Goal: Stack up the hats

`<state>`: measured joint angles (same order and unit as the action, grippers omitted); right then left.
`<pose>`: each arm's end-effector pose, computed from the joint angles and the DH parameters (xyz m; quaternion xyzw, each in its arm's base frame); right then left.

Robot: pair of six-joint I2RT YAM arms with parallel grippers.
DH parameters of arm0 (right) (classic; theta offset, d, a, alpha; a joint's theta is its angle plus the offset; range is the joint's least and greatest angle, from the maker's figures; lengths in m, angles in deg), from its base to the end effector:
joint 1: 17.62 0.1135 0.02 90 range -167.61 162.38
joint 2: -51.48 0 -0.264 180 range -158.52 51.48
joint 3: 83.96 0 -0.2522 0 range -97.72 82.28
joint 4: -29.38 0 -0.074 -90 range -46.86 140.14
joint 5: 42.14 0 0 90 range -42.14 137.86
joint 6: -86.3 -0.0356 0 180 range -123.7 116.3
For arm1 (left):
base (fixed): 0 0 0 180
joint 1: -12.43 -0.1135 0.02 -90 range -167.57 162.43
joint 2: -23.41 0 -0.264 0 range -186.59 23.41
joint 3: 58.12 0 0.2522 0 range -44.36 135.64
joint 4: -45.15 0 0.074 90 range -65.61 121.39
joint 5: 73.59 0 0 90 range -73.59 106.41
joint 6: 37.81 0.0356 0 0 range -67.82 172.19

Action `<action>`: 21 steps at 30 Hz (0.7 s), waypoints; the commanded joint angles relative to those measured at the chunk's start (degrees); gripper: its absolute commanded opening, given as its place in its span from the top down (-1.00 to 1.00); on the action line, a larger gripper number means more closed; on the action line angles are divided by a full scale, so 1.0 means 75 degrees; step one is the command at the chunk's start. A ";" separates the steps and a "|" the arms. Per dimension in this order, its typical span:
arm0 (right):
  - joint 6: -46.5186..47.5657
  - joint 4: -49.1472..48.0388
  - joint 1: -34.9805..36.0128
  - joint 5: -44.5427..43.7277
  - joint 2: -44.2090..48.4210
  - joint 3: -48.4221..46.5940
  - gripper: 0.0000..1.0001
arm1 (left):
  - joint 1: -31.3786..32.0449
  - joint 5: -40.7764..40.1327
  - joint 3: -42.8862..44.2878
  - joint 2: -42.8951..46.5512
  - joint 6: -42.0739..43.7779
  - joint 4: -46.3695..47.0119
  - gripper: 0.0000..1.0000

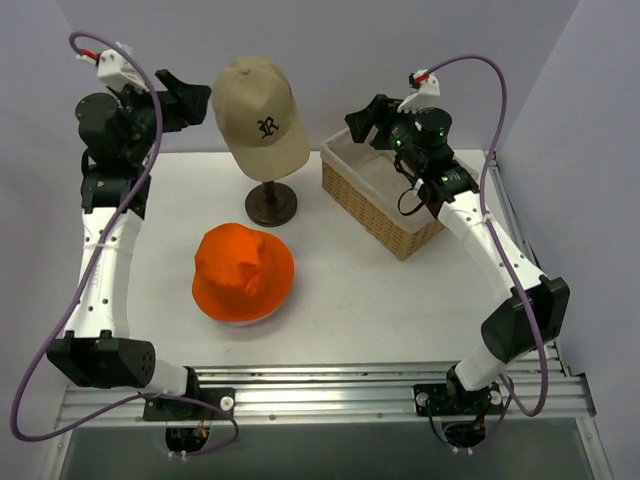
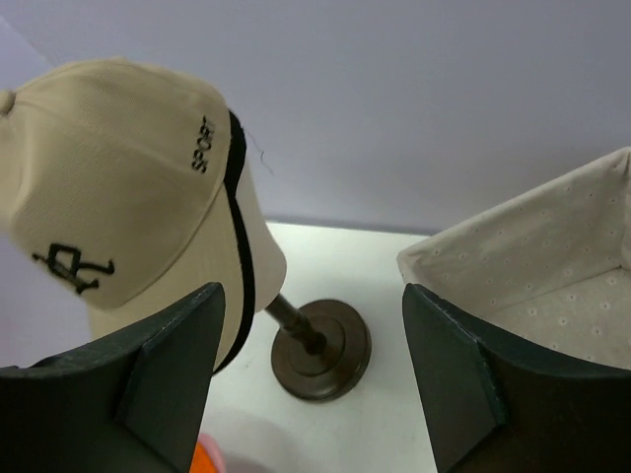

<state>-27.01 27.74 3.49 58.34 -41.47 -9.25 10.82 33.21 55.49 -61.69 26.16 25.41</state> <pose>0.3575 0.1450 0.4574 -0.0602 0.6145 0.3487 0.7051 0.3260 -0.0011 0.5134 -0.0461 0.6518 -0.2518 0.7139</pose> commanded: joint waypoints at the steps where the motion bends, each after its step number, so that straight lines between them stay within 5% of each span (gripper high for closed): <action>1: 0.0154 0.0398 0.0279 -0.0037 0.0637 0.0472 -0.36 | 0.1114 -0.0364 -0.0526 0.0797 0.0760 -0.1101 -0.88; 5: 0.0576 0.1453 0.0912 -0.0892 0.1212 0.0555 -0.47 | 0.2485 -0.1112 -0.1613 0.1805 0.1125 -0.1150 -0.88; 8: 0.0659 0.1748 0.1358 -0.1116 0.1739 0.1021 -0.99 | 0.3516 -0.1290 -0.2505 0.2486 0.1149 -0.0891 -0.88; 13: 0.0320 0.1993 0.1440 -0.1759 0.2653 0.1527 -1.00 | 0.5587 -0.2681 -0.2965 0.2954 0.1582 -0.1463 -0.88; 21: -0.0080 0.3013 0.1557 -0.3037 0.4584 0.3038 -1.00 | 0.7349 -0.3832 -0.5121 0.4268 0.2026 0.0152 -0.88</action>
<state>-26.51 47.02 14.70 41.40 -11.85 10.79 62.21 11.00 18.58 -32.27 38.03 19.33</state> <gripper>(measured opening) 0.996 0.939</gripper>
